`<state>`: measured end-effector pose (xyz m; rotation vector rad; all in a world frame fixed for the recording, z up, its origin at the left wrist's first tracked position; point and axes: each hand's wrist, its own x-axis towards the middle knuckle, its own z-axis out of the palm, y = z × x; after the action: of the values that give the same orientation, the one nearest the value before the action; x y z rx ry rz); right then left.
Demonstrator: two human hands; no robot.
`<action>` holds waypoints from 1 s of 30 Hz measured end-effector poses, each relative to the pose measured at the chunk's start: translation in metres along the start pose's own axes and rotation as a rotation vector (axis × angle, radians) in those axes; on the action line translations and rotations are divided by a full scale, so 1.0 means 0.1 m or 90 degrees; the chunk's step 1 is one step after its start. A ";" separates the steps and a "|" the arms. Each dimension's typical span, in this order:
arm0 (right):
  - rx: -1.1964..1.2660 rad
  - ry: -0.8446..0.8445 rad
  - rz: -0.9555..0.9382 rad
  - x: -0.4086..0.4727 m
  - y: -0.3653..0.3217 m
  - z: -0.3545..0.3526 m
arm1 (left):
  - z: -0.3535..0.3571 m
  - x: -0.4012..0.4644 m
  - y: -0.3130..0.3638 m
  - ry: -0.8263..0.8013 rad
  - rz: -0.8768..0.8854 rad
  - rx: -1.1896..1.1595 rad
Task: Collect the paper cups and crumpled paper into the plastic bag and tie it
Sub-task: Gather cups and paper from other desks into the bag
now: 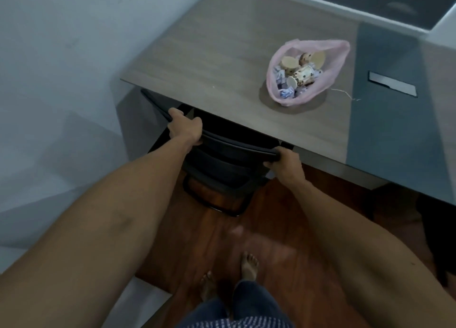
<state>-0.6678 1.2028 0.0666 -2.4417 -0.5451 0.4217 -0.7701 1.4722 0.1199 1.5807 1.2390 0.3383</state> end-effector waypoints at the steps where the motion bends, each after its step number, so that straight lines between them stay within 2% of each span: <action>1: 0.015 0.009 -0.041 -0.03 0.02 -0.09 | 0.01 0.03 0.01 0.007 0.005 0.010; 3: 0.003 0.036 -0.110 -0.10 0.05 -0.19 | 0.03 0.09 0.01 0.008 0.000 0.008; 5: -0.041 0.056 -0.125 -0.15 0.03 -0.18 | 0.06 0.13 0.04 0.000 -0.011 0.002; 10: -0.193 0.061 -0.086 -0.06 -0.04 -0.23 | 0.13 0.20 0.08 -0.022 -0.011 -0.011; 17: -0.286 0.047 -0.032 0.28 -0.04 -0.47 | 0.36 0.28 0.15 -0.049 0.009 0.022; 23: -0.327 0.040 -0.012 0.51 -0.05 -0.57 | 0.50 0.36 0.25 -0.065 -0.013 0.090; 30: -0.341 0.051 -0.004 0.68 -0.12 -0.56 | 0.48 0.50 0.37 -0.087 0.047 0.159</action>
<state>-0.5892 1.2161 0.1058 -2.9488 -0.7014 0.1869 -0.6937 1.4908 0.1128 1.8345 1.1523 0.1227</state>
